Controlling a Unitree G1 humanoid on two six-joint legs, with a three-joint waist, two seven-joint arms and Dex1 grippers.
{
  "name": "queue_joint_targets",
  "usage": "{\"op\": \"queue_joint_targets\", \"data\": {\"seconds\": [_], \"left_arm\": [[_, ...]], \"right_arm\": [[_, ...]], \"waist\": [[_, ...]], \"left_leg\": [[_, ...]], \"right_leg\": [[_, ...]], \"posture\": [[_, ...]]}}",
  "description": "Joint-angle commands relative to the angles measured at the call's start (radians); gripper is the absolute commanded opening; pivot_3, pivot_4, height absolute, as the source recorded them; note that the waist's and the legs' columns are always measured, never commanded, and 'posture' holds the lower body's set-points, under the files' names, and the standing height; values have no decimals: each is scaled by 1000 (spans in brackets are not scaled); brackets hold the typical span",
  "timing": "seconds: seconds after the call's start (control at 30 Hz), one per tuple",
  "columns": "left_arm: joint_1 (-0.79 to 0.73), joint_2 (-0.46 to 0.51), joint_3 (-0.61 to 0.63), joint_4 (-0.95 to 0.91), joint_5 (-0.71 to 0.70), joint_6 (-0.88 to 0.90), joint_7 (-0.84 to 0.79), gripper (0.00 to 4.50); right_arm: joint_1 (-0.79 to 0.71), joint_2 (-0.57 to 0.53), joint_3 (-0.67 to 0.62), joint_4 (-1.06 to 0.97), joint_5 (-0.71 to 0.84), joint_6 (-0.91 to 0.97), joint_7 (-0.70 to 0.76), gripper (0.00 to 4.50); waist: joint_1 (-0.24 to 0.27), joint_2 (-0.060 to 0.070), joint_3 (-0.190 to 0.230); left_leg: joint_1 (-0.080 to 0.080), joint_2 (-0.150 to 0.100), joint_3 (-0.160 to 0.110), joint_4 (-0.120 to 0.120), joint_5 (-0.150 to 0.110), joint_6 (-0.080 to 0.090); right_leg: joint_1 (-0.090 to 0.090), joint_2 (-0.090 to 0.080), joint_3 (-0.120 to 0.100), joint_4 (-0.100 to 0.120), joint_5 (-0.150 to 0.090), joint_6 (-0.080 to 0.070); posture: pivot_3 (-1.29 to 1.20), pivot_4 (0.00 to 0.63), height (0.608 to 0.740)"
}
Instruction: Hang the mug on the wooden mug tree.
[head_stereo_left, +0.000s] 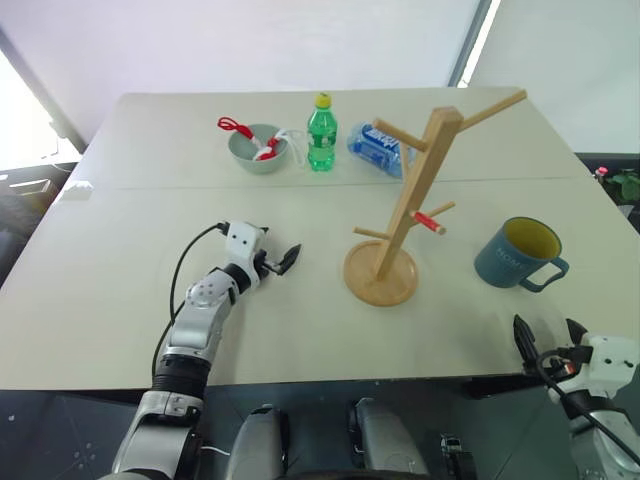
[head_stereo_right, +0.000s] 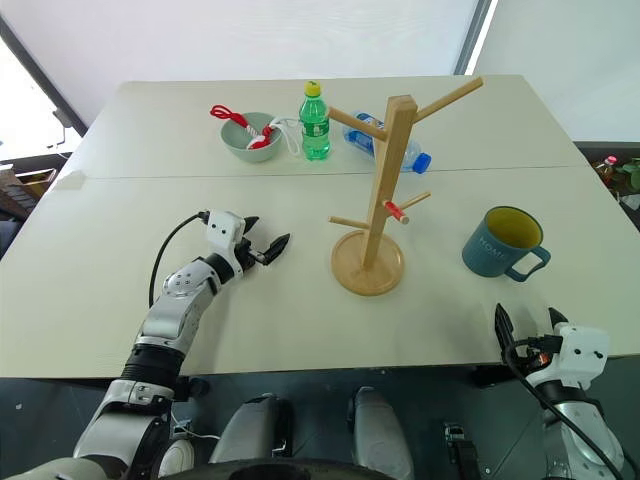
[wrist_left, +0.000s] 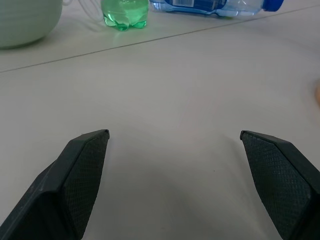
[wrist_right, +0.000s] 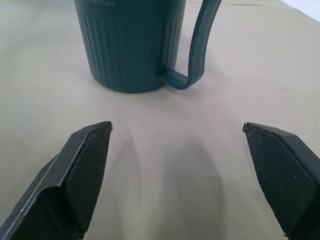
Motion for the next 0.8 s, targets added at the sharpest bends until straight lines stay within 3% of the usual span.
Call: {"op": "queue_joint_targets", "data": {"seconds": [0.03, 0.43, 0.57, 0.8], "left_arm": [[1, 9, -7, -26, 14, -12, -4, 4500], [1, 11, -10, -29, 0, -6, -48, 4500], [33, 22, -30, -96, -38, -9, -147, 4500], [172, 132, -160, -408, -237, 120, -507, 4500]], "right_arm": [[3, -11, -21, -39, 9, -7, -3, 4359], [21, 11, -12, -44, -2, -26, -14, 4359], [21, 16, -11, -40, -7, -31, -19, 4359], [-24, 19, -18, -25, -16, -38, -48, 4359]], "waist": [[0, 0, 0], [0, 0, 0], [0, 0, 0], [-3, 1, 0]], "left_leg": [[0, 0, 0, 0, 0, 0], [0, 0, 0, 0, 0, 0], [0, 0, 0, 0, 0, 0], [-1, 1, 0, -1, 0, 0]], "right_leg": [[0, 0, 0, 0, 0, 0], [0, 0, 0, 0, 0, 0], [0, 0, 0, 0, 0, 0], [-1, -4, 2, 0, 0, -1]], "posture": [[0, 150, 740], [0, 150, 740], [0, 150, 740], [0, 150, 740]]}}
